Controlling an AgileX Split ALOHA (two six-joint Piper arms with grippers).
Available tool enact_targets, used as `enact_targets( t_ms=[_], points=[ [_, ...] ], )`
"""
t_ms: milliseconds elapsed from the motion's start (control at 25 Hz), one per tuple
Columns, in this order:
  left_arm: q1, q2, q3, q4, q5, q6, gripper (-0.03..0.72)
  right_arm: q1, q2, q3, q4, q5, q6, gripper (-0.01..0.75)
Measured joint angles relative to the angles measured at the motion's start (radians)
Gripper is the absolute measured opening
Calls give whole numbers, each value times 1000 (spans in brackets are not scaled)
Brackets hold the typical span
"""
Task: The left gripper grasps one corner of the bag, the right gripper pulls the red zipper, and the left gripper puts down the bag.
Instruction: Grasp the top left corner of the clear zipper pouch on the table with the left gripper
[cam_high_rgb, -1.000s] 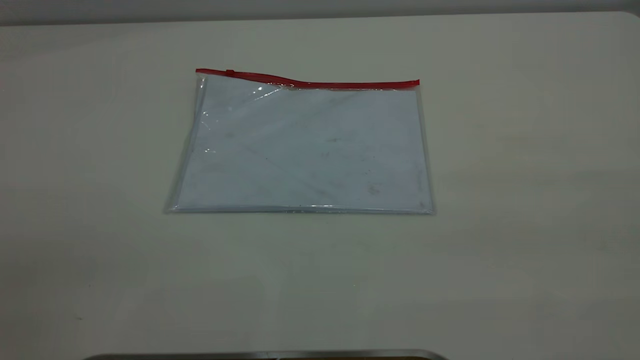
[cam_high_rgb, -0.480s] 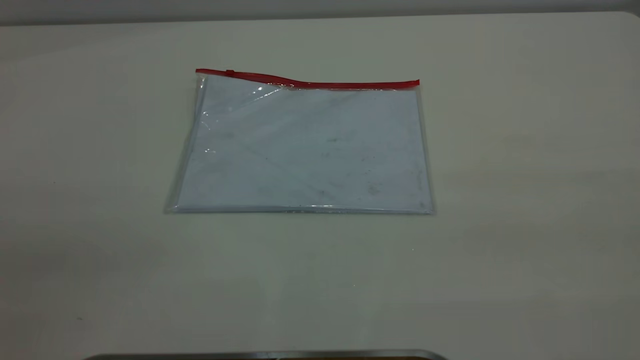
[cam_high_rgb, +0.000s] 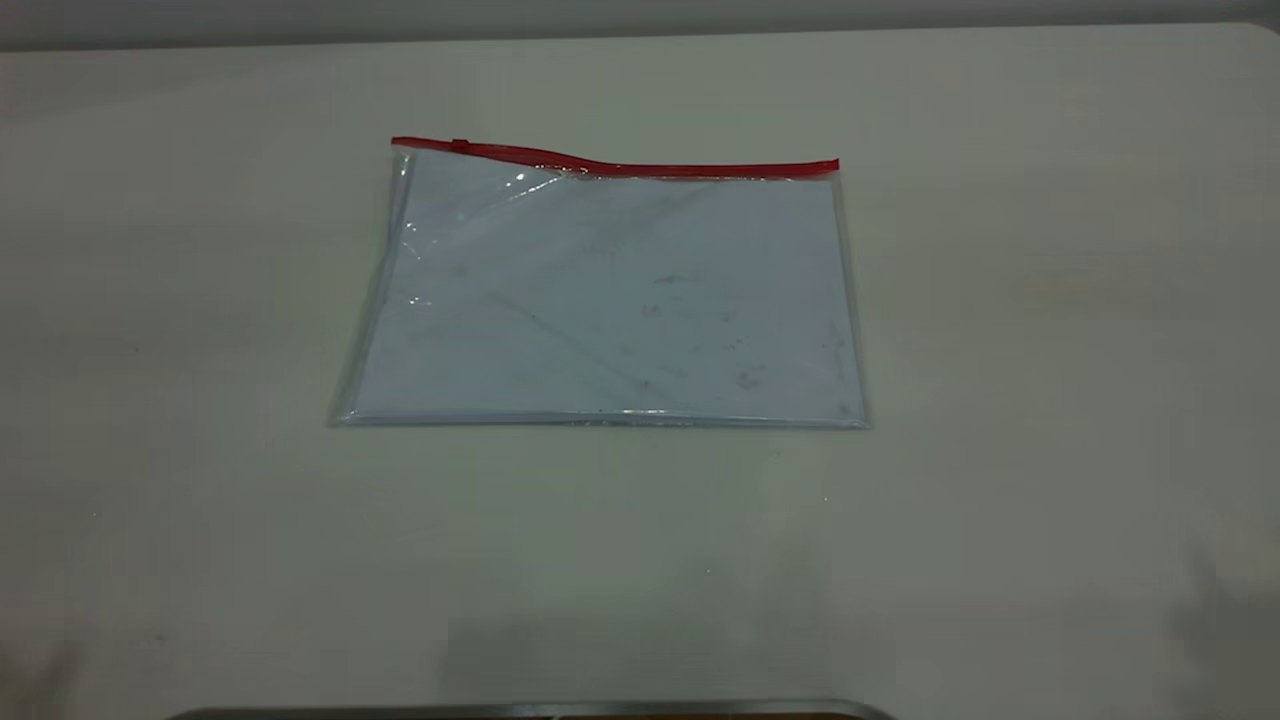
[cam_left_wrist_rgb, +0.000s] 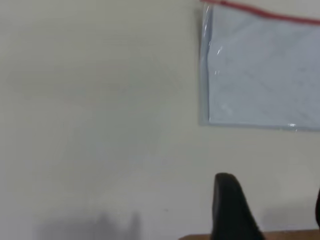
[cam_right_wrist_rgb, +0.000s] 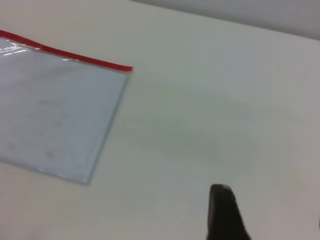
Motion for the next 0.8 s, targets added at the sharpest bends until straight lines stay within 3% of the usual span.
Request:
enact_targets(
  t_ms=[200,440,640,800],
  points=[
    [0,297,-87,-4,-105,84,497,0,315,-74,264,-116,-235,510],
    [0,633,-191,-4,-336,102,497,0,642,-265,643,-75,-597,511],
    [0,923,-353,-12,-344,132,497,3,867,-401,966,40,-881,511],
    [0,1101,-497,-83,-318,239,497,43,1010,-476,1128,69,-1059,511]
  ],
)
